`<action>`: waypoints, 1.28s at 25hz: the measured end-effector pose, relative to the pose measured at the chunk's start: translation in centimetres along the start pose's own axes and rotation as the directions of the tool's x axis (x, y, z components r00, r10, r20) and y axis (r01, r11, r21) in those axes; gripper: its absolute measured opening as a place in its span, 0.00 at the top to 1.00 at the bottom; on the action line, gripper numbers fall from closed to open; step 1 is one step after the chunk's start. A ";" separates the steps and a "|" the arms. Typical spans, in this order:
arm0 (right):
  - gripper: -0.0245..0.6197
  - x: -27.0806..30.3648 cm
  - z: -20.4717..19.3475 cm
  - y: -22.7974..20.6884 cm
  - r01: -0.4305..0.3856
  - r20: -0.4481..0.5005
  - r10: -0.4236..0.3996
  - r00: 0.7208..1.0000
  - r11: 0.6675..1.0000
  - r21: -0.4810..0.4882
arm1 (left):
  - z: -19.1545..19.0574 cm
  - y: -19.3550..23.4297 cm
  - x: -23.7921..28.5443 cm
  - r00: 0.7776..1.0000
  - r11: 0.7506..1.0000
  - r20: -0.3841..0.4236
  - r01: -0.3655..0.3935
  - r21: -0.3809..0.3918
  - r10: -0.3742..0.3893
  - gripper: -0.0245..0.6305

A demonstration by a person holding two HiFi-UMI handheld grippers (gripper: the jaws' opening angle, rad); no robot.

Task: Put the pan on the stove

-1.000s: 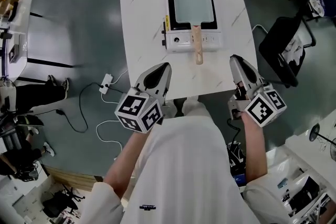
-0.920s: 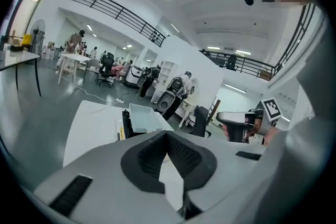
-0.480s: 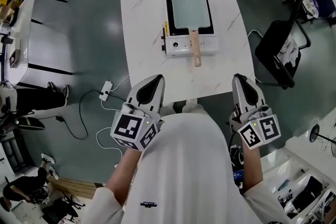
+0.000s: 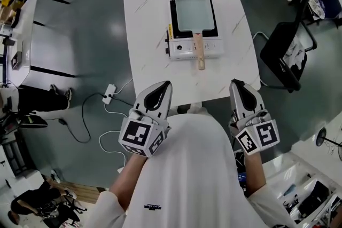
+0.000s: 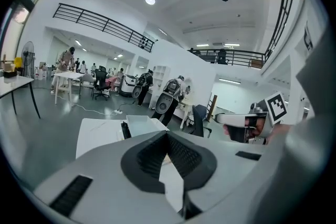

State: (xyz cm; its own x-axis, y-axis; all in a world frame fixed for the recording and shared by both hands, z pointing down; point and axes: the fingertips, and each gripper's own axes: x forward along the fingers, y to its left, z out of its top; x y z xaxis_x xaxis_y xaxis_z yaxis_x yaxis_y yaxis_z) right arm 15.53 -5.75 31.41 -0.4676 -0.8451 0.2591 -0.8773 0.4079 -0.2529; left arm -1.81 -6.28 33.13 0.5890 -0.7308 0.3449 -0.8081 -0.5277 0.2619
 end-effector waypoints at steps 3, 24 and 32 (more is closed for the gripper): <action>0.95 0.3 0.2 0.0 0.000 0.002 0.000 1.000 1.000 -0.002 | 0.1 0.1 0.0 1.000 1.000 0.000 -0.004 0.004 0.004 0.96; 0.95 1.5 -0.2 0.1 -0.004 -0.035 0.004 0.999 1.000 0.001 | 0.3 0.0 0.3 1.000 1.000 -0.004 -0.008 0.014 0.008 0.96; 0.95 1.8 -0.2 0.4 0.008 -0.038 -0.008 0.999 1.000 0.004 | 0.1 0.1 0.0 1.000 1.000 -0.007 0.000 0.011 0.000 0.96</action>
State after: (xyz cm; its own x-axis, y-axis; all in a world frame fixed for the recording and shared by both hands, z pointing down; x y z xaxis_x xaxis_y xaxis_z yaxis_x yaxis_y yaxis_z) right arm 14.31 -7.03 31.94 -0.4643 -0.8347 0.2961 -0.8807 0.3997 -0.2542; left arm -1.91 -6.32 33.06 0.5888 -0.7281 0.3510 -0.8083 -0.5322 0.2520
